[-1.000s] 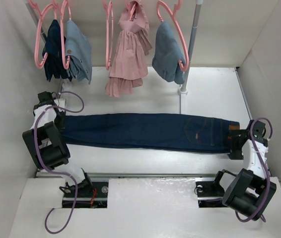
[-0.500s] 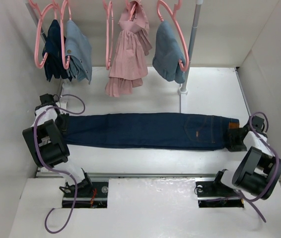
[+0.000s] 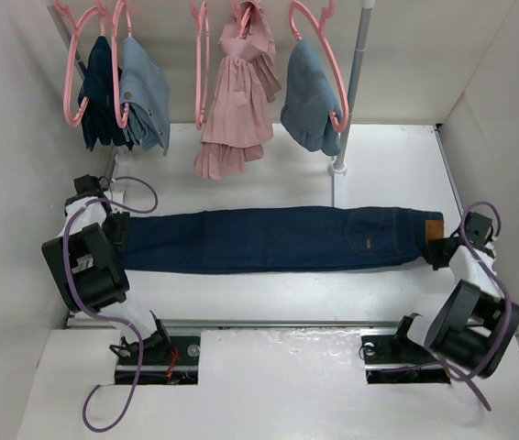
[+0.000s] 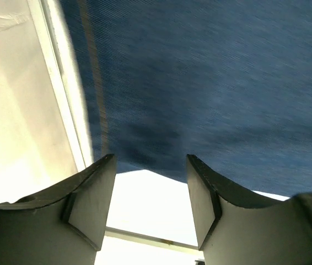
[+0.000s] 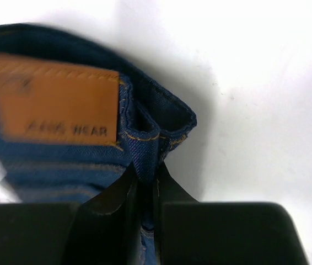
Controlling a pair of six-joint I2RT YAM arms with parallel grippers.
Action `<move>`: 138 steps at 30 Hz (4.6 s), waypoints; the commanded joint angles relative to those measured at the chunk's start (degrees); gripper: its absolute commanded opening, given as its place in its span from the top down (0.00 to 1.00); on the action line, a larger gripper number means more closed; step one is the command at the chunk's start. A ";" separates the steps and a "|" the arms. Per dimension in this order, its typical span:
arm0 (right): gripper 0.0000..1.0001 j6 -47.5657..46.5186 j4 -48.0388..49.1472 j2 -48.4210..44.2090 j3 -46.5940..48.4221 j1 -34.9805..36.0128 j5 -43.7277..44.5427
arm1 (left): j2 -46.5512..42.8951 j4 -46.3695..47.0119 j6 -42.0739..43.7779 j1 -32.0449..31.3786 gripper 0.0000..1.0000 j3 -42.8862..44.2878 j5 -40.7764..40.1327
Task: Place the trousers on the hanger
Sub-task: Fold the trousers at the center of the board.
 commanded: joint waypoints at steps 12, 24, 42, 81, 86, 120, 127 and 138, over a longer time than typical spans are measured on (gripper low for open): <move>1.00 -24.12 -1.80 -13.88 32.53 36.92 49.94 | -0.11 -3.68 -2.69 -6.49 0.48 1.19 10.25; 1.00 -8.71 -6.18 -4.84 30.67 88.69 66.22 | 1.12 -1.92 -6.04 -17.76 0.47 -1.71 15.52; 1.00 10.30 -18.14 20.04 50.09 98.30 68.94 | 6.48 -2.53 -4.81 -25.15 0.49 0.57 26.52; 0.00 -29.80 5.06 28.98 53.22 101.22 5.94 | -3.51 -9.03 1.69 -19.26 0.51 9.02 22.36; 0.00 -21.18 0.95 16.73 37.21 97.08 9.41 | -7.84 -11.14 7.58 -19.26 0.39 5.94 27.82; 0.00 -12.89 -0.13 -1.94 4.40 45.23 2.51 | 3.41 -4.29 -1.03 -38.51 1.00 1.01 27.84; 0.00 -16.06 2.16 -0.61 5.46 40.04 -0.92 | -2.81 -16.14 1.34 -36.40 1.00 12.60 21.43; 0.00 -21.16 4.44 3.35 6.51 39.85 -7.86 | -6.79 -23.72 2.84 -35.69 1.00 16.21 15.70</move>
